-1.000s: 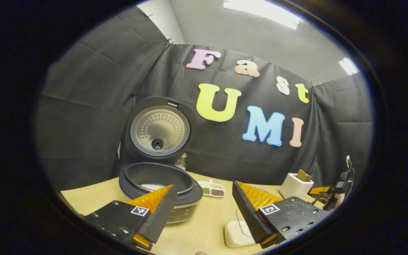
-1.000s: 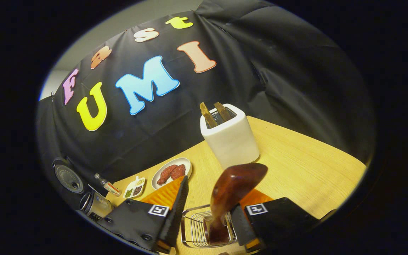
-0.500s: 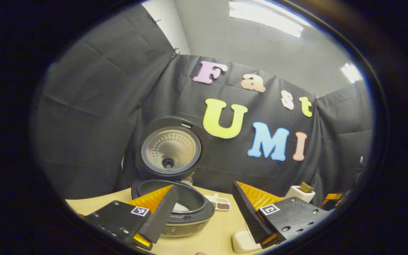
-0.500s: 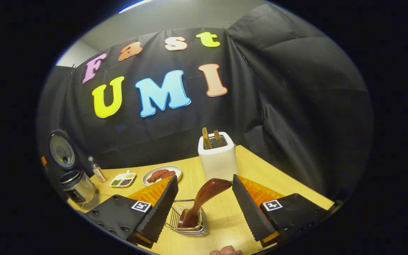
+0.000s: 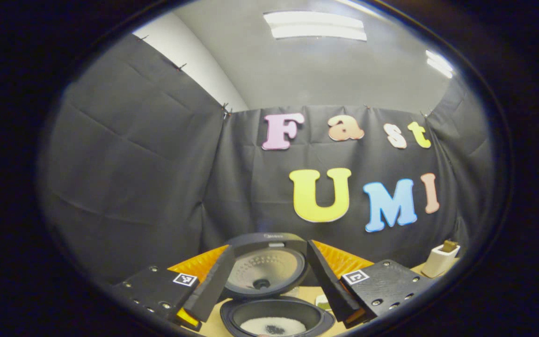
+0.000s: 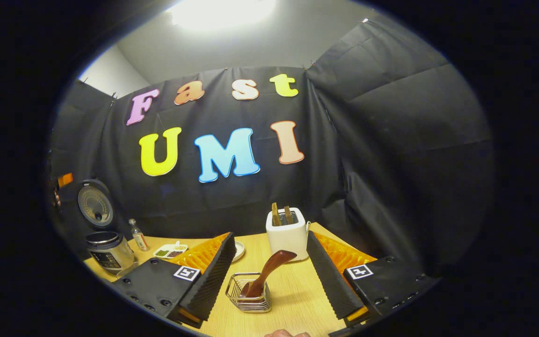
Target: Close the left gripper, press the button to open the rice cooker; take a wooden spoon from the chopstick holder with the right hand, scoop a spoonful of rice and pour it into the rice cooker, then put the wooden spoon back into the chopstick holder.
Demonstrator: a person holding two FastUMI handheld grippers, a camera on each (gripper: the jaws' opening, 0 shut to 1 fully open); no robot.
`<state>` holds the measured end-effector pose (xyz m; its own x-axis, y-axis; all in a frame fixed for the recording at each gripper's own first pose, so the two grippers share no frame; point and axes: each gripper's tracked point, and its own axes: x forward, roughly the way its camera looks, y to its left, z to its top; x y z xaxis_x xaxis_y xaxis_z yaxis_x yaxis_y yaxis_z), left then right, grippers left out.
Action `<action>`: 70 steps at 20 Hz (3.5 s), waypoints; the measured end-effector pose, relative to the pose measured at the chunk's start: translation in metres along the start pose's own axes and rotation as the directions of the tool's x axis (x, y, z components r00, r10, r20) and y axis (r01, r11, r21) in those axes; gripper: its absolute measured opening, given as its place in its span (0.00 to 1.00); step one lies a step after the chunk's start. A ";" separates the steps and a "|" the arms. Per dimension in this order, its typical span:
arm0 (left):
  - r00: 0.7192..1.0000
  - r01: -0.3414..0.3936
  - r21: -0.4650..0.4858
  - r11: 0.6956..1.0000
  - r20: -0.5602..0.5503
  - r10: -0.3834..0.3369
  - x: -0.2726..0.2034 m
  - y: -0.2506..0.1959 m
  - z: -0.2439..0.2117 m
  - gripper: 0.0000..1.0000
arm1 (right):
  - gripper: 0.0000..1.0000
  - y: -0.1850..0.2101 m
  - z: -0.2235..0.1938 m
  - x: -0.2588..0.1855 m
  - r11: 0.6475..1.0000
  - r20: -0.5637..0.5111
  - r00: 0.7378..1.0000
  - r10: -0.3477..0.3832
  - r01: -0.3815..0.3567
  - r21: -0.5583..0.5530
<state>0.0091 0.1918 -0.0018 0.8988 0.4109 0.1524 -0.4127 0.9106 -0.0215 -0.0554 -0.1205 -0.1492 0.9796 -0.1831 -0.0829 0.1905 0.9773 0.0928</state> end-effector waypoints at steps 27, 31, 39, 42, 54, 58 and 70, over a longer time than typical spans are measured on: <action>0.926 -0.042 0.146 0.988 -0.366 0.093 0.156 -0.029 -0.073 0.99 | 0.98 0.086 -0.053 -0.014 0.970 -0.040 0.969 0.243 -0.241 0.033; 0.921 -0.006 0.143 0.990 -0.385 0.061 0.118 -0.043 -0.078 1.00 | 0.98 0.093 -0.062 -0.008 0.964 -0.063 0.962 0.267 -0.266 0.015; 0.850 0.067 0.075 0.995 -0.526 -0.017 0.028 -0.072 -0.123 0.99 | 0.98 0.129 -0.082 -0.014 0.928 -0.098 0.923 0.373 -0.370 0.042; 0.817 0.074 0.070 0.995 -0.576 -0.020 0.004 -0.078 -0.147 1.00 | 0.98 0.135 -0.088 -0.024 0.921 -0.113 0.916 0.386 -0.390 -0.015; 0.746 0.083 0.070 0.994 -0.666 -0.016 -0.038 -0.083 -0.221 1.00 | 0.98 0.131 -0.094 -0.047 0.910 -0.106 0.909 0.404 -0.411 -0.051; 0.767 0.096 0.080 0.992 -0.642 -0.023 -0.043 -0.083 -0.221 1.00 | 0.98 0.133 -0.089 -0.043 0.906 -0.100 0.904 0.416 -0.421 -0.039; 0.781 0.124 0.097 0.987 -0.623 -0.037 -0.050 -0.083 -0.234 1.00 | 0.98 0.126 -0.100 -0.032 0.914 -0.092 0.910 0.405 -0.407 0.003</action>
<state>0.0327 0.1054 -0.2385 0.8093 0.3147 -0.4960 -0.3102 0.9460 0.0941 -0.0694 0.0189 -0.2337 0.9623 0.2392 -0.1296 -0.2240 0.9670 0.1214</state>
